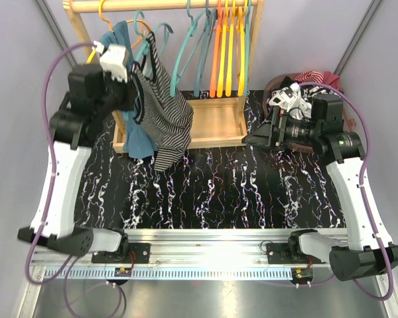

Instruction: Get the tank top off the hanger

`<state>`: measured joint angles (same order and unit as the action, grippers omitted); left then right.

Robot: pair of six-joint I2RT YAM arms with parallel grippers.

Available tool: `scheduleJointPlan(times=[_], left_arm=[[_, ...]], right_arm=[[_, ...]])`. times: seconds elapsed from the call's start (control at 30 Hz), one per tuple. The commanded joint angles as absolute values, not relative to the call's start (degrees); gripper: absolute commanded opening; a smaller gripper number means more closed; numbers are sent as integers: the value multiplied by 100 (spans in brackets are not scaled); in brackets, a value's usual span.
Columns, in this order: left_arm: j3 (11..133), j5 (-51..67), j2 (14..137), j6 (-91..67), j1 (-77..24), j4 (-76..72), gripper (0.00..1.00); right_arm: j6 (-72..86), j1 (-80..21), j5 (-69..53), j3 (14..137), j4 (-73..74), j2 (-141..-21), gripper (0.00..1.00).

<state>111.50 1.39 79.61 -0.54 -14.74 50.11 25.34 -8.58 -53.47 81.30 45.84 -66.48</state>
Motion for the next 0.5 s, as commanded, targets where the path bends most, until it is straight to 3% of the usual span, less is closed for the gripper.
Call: scheduleJointPlan(times=[0.0, 0.23, 0.47], left_arm=[[10147, -167, 6936, -149, -1661, 4369, 0], [8527, -175, 5460, -685, -1792, 4464, 0], [7472, 208, 4327, -1203, -1846, 4903, 0]], right_arm=[[2540, -914, -5431, 8130, 4316, -6688, 100], [2243, -1325, -5617, 8314, 4472, -6811, 100], [2030, -2677, -4258, 8639, 4527, -7198, 100]])
